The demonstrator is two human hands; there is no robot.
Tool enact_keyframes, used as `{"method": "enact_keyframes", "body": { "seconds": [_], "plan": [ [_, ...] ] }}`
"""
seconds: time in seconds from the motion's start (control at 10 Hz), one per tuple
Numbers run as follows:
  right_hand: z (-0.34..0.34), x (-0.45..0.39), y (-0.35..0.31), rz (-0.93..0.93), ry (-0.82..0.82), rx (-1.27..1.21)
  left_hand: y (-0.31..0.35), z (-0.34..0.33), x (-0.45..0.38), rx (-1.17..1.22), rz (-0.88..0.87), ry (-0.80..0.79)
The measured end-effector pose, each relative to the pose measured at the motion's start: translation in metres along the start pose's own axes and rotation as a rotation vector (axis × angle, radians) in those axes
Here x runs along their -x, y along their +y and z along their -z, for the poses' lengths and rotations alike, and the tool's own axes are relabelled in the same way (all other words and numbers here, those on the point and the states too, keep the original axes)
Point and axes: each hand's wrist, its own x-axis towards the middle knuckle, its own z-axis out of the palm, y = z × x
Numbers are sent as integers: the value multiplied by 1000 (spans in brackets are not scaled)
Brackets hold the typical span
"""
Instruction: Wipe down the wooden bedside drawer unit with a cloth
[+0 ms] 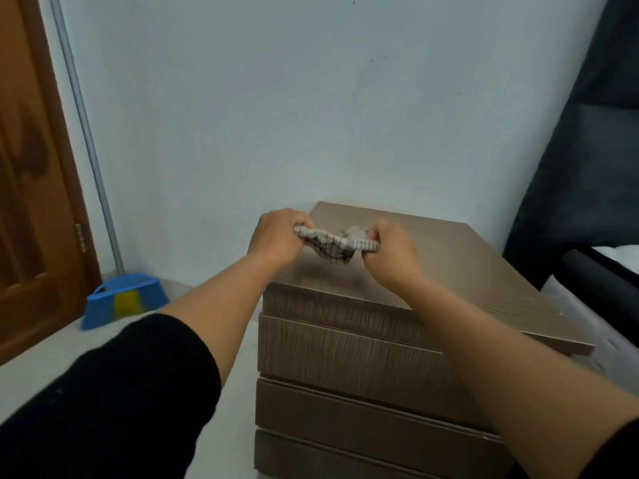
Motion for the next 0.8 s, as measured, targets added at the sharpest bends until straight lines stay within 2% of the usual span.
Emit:
{"method": "enact_keyframes", "body": {
  "seconds": [0.1,0.2,0.3,0.4,0.5,0.6,0.7,0.8],
  "plan": [
    [-11,7,14,84,-263,101,-13,-13,6,-65,44,-146],
    [-9,10,17,115,-264,-49,-24,-10,9,-138,69,-132],
    [-14,9,15,179,-259,52,-28,-3,5,-167,119,71],
    [-27,12,8,241,-439,270,-16,2,7,93,53,88],
    [-32,14,8,243,-535,348,-4,-13,12,-54,-25,-389],
    [-31,13,10,215,-578,317,-6,-25,16,-358,35,-603],
    [-23,21,11,185,-462,191,10,-22,26,-327,92,-432],
    [-15,52,18,144,-96,-83,22,-23,49,-1,186,-86]
  ]
}}
